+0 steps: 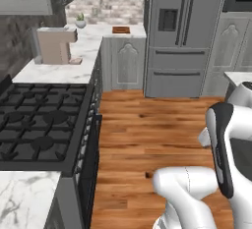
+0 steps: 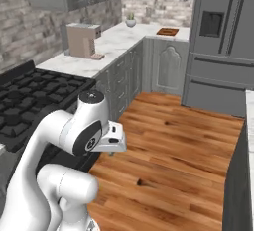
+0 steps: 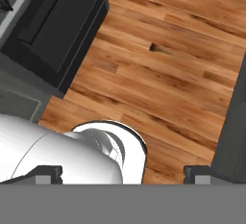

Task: Move the cutting board and knife to the sink. Then move spray from the cabinet to the counter.

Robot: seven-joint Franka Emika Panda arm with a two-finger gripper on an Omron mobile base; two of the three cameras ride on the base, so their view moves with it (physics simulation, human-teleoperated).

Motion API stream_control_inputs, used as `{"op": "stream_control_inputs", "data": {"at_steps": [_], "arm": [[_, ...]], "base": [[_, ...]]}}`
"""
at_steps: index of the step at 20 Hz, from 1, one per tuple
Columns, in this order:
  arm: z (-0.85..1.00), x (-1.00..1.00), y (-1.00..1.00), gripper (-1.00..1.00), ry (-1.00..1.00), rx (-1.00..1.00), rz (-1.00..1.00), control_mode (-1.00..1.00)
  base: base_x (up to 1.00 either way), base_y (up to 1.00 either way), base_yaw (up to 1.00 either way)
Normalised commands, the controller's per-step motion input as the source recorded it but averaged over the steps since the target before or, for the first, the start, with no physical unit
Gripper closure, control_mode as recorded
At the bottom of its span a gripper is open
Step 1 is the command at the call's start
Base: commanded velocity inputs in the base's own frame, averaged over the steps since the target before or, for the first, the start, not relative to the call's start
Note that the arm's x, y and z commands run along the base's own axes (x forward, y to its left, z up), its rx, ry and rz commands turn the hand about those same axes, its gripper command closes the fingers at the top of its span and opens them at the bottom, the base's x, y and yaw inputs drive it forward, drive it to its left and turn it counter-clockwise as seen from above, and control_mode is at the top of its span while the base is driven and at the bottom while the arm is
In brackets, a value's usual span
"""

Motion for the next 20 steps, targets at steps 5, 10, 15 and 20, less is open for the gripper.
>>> {"op": "stream_control_inputs", "data": {"at_steps": [5,10,15,20], "arm": [[0.0,0.0,0.0,-1.0,0.0,0.0,0.0,1.0],[0.0,0.0,0.0,-1.0,0.0,0.0,0.0,1.0],[0.0,0.0,0.0,-1.0,0.0,0.0,0.0,1.0],[0.0,0.0,0.0,-1.0,0.0,0.0,0.0,1.0]], "base": [[1.0,-0.15,0.03],[1.0,-0.16,0.26],[1.0,-0.19,0.23],[1.0,-0.15,0.2]]}}
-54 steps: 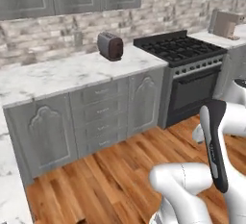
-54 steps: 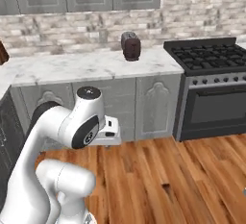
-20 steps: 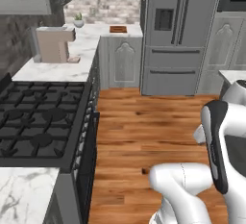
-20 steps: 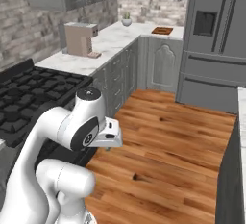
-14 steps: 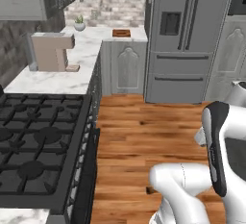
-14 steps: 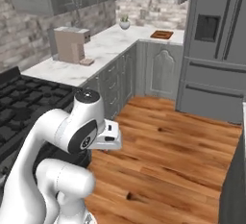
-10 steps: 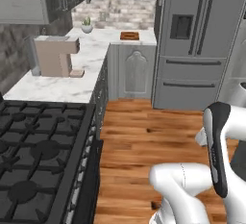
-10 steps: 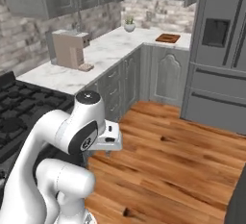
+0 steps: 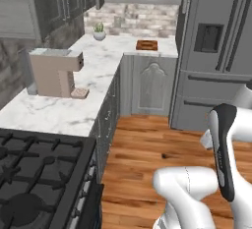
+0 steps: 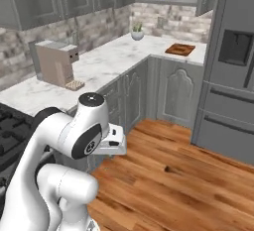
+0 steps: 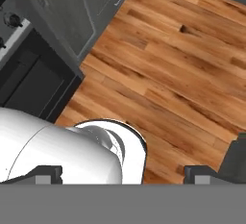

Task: Move the cutting board and knife to the sink. Then move spray from the cabinet to the counter.

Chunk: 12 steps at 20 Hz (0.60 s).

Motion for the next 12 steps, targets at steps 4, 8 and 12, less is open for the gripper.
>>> {"op": "stream_control_inputs", "data": {"at_steps": [4,8,12], "arm": [[0.0,0.0,0.0,-1.0,0.0,0.0,0.0,1.0],[0.0,0.0,0.0,-1.0,0.0,0.0,0.0,1.0],[0.0,0.0,0.0,-1.0,0.0,0.0,0.0,1.0]], "base": [[1.0,-0.17,0.17],[1.0,-0.16,0.16],[1.0,-0.1,0.15]]}}
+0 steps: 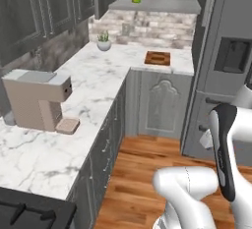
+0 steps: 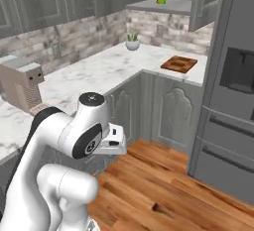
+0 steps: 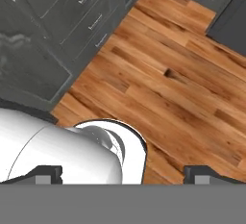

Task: Move the cutting board and knife to the sink. Then move spray from the cabinet to the counter.

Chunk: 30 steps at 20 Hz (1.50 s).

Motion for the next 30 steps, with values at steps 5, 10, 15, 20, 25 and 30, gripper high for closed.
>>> {"op": "stream_control_inputs", "data": {"at_steps": [5,10,15,20,25,30], "arm": [[0.0,0.0,0.0,-1.0,0.0,0.0,0.0,1.0],[0.0,0.0,0.0,-1.0,0.0,0.0,0.0,1.0],[0.0,0.0,0.0,-1.0,0.0,0.0,0.0,1.0],[0.0,0.0,0.0,-1.0,0.0,0.0,0.0,1.0],[0.0,0.0,0.0,-1.0,0.0,0.0,0.0,1.0],[0.0,0.0,0.0,-1.0,0.0,0.0,0.0,1.0]], "base": [[1.0,-0.06,0.11],[1.0,-0.06,0.07],[1.0,-0.04,0.05],[1.0,0.0,0.01],[1.0,0.0,0.0],[0.96,0.01,-0.03]]}}
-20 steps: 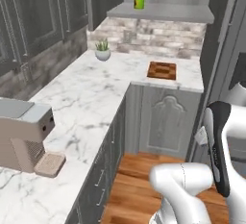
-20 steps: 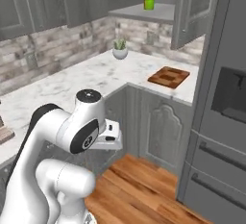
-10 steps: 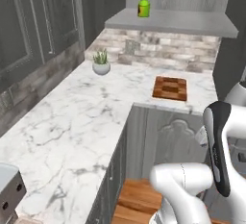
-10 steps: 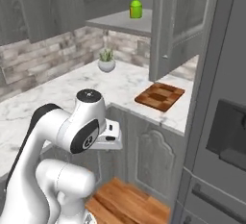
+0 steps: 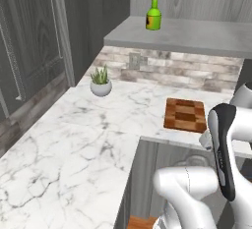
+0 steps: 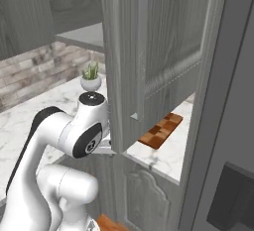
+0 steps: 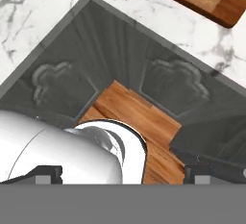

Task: Move the cutting board and knife to the sink. Then move spray from the cabinet to the counter.

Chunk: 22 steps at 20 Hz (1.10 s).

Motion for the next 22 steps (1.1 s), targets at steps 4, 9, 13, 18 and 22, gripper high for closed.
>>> {"op": "stream_control_inputs", "data": {"at_steps": [4,9,13,18,22], "arm": [[0.0,0.04,-0.1,-1.0,0.07,0.0,-0.07,-1.0],[0.09,0.19,-0.02,-1.0,0.05,0.0,-0.24,-1.0],[0.15,0.75,0.02,-1.0,0.02,0.0,-0.16,-1.0],[0.01,0.8,-0.04,-1.0,0.0,0.02,-0.1,-1.0],[0.0,0.82,-0.15,-1.0,0.0,0.05,-0.07,-1.0]], "base": [[0.27,-0.01,-0.05],[0.0,0.0,0.0],[0.0,0.0,0.0],[0.0,0.0,0.0],[0.0,0.0,0.0]]}}
